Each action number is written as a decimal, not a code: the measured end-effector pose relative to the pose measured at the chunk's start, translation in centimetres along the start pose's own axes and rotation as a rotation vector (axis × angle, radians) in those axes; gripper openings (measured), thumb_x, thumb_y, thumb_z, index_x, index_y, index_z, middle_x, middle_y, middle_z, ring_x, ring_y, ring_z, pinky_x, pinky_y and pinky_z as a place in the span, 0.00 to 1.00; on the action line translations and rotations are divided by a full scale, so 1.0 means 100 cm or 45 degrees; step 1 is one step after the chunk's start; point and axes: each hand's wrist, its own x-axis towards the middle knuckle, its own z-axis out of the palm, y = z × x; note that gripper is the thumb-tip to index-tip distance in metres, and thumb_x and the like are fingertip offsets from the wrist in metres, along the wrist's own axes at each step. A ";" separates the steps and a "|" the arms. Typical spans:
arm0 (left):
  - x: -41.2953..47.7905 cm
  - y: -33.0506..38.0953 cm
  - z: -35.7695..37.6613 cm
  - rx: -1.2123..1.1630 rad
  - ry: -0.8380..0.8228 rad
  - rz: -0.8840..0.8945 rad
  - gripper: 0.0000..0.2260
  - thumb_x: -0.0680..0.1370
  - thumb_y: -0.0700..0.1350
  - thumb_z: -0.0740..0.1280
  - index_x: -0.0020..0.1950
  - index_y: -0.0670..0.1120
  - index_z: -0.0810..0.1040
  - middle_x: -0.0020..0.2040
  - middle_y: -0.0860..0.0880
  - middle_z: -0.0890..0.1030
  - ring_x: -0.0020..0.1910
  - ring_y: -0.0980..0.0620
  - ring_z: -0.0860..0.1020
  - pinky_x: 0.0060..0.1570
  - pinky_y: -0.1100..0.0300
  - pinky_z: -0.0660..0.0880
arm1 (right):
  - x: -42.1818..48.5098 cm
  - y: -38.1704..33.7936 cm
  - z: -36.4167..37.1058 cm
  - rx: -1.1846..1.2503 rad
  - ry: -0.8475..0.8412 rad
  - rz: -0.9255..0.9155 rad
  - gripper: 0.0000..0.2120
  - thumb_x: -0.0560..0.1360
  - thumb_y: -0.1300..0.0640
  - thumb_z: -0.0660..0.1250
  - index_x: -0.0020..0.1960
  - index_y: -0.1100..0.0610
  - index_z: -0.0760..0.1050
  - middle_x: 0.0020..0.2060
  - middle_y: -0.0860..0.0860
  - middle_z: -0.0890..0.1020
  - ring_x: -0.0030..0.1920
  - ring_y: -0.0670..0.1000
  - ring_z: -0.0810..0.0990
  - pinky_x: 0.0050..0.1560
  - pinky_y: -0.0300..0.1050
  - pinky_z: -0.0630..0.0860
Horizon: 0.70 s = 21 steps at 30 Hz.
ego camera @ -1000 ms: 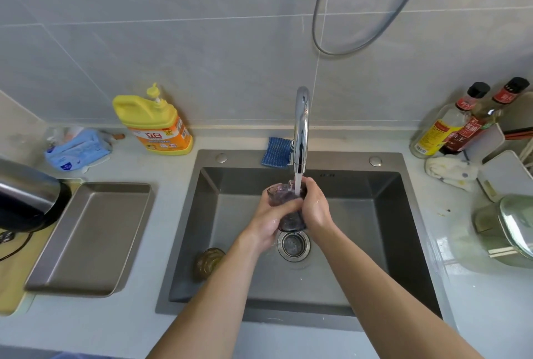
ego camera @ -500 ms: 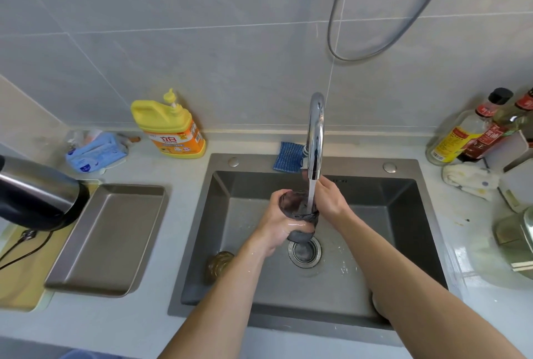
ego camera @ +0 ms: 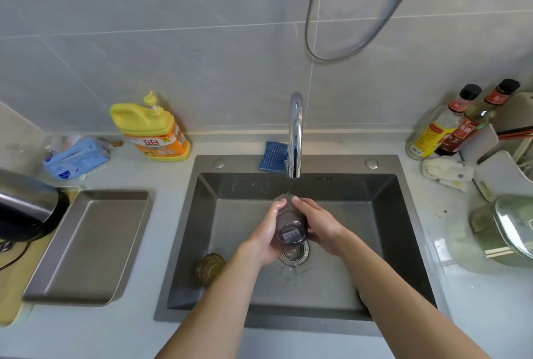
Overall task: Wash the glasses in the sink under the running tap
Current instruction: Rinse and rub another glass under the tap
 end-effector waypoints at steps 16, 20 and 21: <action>0.008 -0.034 0.017 0.128 0.082 -0.214 0.24 0.75 0.65 0.72 0.54 0.45 0.84 0.45 0.44 0.88 0.45 0.46 0.85 0.45 0.56 0.82 | -0.028 0.033 -0.035 -0.031 0.041 0.181 0.13 0.83 0.50 0.63 0.64 0.54 0.77 0.59 0.56 0.83 0.56 0.59 0.86 0.54 0.54 0.85; 0.004 -0.043 0.015 0.261 0.131 0.151 0.13 0.73 0.46 0.79 0.55 0.45 0.84 0.46 0.47 0.89 0.43 0.49 0.86 0.41 0.57 0.82 | -0.029 0.043 -0.037 -0.060 0.008 0.099 0.17 0.81 0.60 0.60 0.68 0.49 0.73 0.60 0.55 0.84 0.59 0.54 0.83 0.50 0.48 0.83; 0.003 -0.045 0.013 0.288 0.143 0.284 0.17 0.69 0.41 0.81 0.55 0.43 0.83 0.48 0.45 0.89 0.46 0.46 0.87 0.46 0.54 0.84 | -0.030 0.045 -0.036 -0.060 0.005 0.075 0.19 0.81 0.62 0.59 0.69 0.51 0.72 0.60 0.55 0.84 0.58 0.54 0.84 0.46 0.45 0.83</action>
